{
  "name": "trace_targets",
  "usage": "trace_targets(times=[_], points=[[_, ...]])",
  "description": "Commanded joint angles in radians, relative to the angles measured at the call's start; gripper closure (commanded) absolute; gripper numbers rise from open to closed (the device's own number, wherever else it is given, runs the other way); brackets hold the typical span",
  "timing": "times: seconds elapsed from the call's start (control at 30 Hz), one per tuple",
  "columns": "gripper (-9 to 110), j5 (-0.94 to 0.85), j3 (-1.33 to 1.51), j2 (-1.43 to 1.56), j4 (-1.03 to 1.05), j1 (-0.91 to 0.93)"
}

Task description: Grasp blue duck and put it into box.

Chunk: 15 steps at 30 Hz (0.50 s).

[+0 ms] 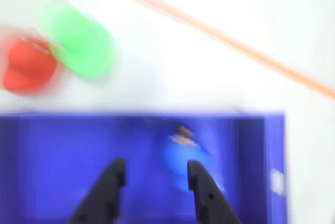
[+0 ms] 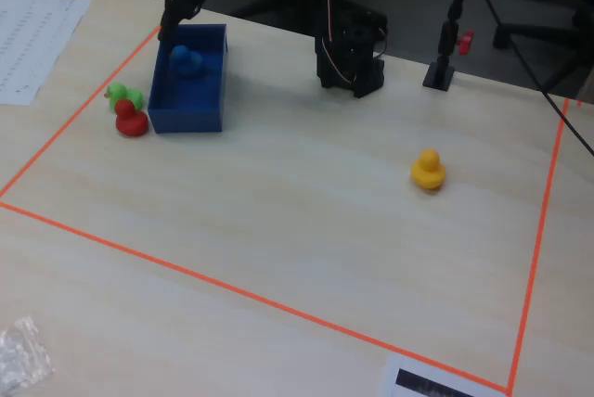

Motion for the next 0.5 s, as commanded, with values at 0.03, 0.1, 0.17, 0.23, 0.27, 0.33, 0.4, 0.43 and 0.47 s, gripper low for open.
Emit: trace_targets(times=[0.03, 0.1, 0.17, 0.23, 0.27, 0.33, 0.4, 0.43, 0.47], points=[[101, 0.153, -0.124, 0.173, 0.071, -0.436], [101, 0.126, -0.005, 0.239, 0.072, -0.644], [101, 0.097, 0.212, 0.319, -0.051, -0.815], [101, 0.083, 0.422, 0.396, -0.16, -0.942], [101, 0.072, 0.5, 0.431, -0.16, -0.992], [101, 0.067, 0.624, 0.502, -0.114, -1.075], [101, 0.064, 0.753, 0.594, -0.078, -1.149], [101, 0.064, 0.825, 0.653, -0.072, -1.178], [101, 0.064, 0.899, 0.716, -0.066, -1.206]])
